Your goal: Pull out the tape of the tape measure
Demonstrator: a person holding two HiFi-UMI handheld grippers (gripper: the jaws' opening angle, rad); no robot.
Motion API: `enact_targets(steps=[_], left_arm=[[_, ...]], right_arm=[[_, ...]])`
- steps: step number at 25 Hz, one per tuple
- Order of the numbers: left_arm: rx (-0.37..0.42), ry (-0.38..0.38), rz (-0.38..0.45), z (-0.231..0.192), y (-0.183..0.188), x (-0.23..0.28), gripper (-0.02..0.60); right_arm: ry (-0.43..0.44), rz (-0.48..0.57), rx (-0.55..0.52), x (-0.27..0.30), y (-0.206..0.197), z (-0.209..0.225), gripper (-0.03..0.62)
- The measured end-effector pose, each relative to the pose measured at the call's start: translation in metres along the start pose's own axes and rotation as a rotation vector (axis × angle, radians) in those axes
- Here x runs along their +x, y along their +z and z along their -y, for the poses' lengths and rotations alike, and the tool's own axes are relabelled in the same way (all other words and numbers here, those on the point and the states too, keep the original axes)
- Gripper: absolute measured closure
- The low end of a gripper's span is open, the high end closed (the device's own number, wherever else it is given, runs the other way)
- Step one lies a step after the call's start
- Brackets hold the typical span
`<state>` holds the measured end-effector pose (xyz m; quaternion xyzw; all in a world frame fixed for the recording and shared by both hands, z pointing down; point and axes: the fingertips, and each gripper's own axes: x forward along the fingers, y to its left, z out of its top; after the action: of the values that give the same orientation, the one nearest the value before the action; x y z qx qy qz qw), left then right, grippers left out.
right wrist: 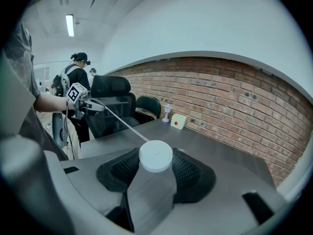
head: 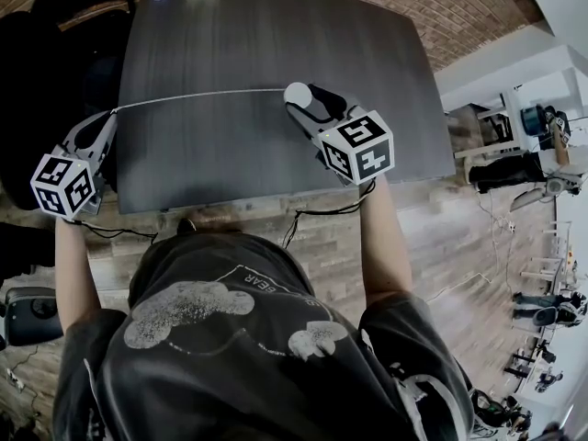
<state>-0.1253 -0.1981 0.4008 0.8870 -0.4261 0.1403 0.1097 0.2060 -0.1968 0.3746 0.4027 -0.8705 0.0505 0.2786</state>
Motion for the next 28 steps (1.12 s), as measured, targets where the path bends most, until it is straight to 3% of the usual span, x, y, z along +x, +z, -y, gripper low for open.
enact_targets(steps=[20, 28], left_arm=[[-0.034, 0.037, 0.032, -0.005, -0.001, -0.008, 0.572], [-0.062, 0.039, 0.007, -0.005, -0.006, -0.007, 0.572]], right_arm=[[-0.005, 0.018, -0.002, -0.002, 0.0, -0.012, 0.362], [-0.008, -0.008, 0.034, -0.003, -0.008, -0.008, 0.362]])
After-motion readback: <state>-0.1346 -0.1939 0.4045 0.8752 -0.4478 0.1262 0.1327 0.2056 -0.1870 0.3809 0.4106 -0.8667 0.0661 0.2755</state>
